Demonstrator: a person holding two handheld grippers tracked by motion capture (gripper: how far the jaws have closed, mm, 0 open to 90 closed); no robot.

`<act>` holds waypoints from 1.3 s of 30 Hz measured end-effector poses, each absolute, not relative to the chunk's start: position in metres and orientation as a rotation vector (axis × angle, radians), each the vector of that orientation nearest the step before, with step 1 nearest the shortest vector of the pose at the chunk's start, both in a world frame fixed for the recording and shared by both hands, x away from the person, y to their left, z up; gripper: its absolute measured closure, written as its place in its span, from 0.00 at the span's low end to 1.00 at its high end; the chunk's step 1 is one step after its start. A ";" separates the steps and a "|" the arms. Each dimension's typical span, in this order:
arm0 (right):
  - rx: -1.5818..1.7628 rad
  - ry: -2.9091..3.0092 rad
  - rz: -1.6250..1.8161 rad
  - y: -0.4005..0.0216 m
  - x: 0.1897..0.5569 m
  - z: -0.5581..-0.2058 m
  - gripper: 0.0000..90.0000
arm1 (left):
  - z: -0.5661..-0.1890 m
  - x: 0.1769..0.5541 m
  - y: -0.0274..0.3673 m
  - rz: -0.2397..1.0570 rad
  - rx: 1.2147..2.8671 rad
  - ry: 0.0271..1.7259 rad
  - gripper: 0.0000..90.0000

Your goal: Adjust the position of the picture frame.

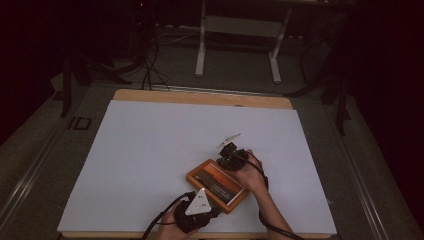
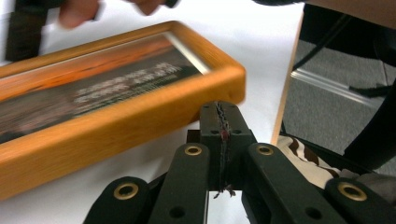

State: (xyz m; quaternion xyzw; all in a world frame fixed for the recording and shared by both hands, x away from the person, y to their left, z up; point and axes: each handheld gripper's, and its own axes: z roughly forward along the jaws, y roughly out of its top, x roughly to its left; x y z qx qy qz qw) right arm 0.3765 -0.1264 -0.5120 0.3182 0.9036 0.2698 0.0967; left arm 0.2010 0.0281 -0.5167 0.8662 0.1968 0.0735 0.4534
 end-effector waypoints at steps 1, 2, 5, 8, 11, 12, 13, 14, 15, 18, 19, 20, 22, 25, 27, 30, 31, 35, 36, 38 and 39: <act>0.926 2.678 0.793 -0.123 0.377 -0.512 1.00 | -0.518 0.200 0.026 0.184 2.145 0.475 0.99; 0.919 2.678 0.786 -0.121 0.377 -0.512 1.00 | -0.519 0.199 0.023 0.194 2.156 0.474 0.99; 0.923 2.679 0.815 -0.122 0.377 -0.511 1.00 | -0.523 0.199 0.020 0.204 2.189 0.476 0.99; 0.924 2.661 0.848 -0.129 0.374 -0.506 1.00 | -0.523 0.198 0.023 0.198 2.196 0.470 0.99; 0.917 2.640 0.858 -0.140 0.367 -0.498 1.00 | -0.518 0.198 0.033 0.205 2.172 0.461 0.99; 0.910 2.632 0.860 -0.144 0.364 -0.495 1.00 | -0.515 0.200 0.039 0.194 2.152 0.465 0.99; 0.905 2.626 0.866 -0.149 0.362 -0.492 1.00 | -0.512 0.202 0.044 0.186 2.132 0.470 0.99; 0.909 2.620 0.875 -0.153 0.359 -0.490 1.00 | -0.509 0.203 0.049 0.220 2.122 0.489 0.99; 0.908 2.616 0.879 -0.158 0.356 -0.488 1.00 | -0.506 0.206 0.054 0.230 2.119 0.509 0.99; 0.915 2.606 0.889 -0.169 0.346 -0.485 1.00 | -0.501 0.218 0.070 0.253 2.084 0.570 0.99; 0.908 2.608 0.879 -0.172 0.343 -0.484 1.00 | -0.500 0.222 0.074 0.266 2.079 0.586 0.99; 0.904 2.605 0.879 -0.175 0.339 -0.484 0.99 | -0.499 0.227 0.079 0.281 2.076 0.605 0.99; 0.899 2.606 0.881 -0.181 0.331 -0.484 0.99 | -0.497 0.239 0.087 0.301 2.067 0.653 0.99; 0.887 2.610 0.875 -0.188 0.320 -0.486 0.99 | -0.497 0.258 0.101 0.332 2.057 0.732 0.99; 0.896 2.614 0.867 -0.194 0.312 -0.487 0.99 | -0.500 0.270 0.109 0.335 2.052 0.784 0.99; 0.905 2.620 0.855 -0.204 0.304 -0.492 0.99 | -0.505 0.281 0.116 0.339 2.074 0.834 0.99; 0.911 2.620 0.850 -0.207 0.301 -0.494 0.99 | -0.507 0.284 0.117 0.338 2.081 0.840 0.99; 0.913 2.621 0.855 -0.217 0.290 -0.497 1.00 | -0.513 0.292 0.118 0.335 2.115 0.859 0.99; 0.907 2.627 0.854 -0.219 0.287 -0.497 1.00 | -0.515 0.293 0.118 0.336 2.125 0.861 0.99; 0.885 2.630 0.858 -0.222 0.281 -0.497 1.00 | -0.518 0.297 0.118 0.326 2.137 0.866 0.99; 0.880 2.633 0.862 -0.223 0.279 -0.497 1.00 | -0.520 0.299 0.118 0.322 2.145 0.866 0.99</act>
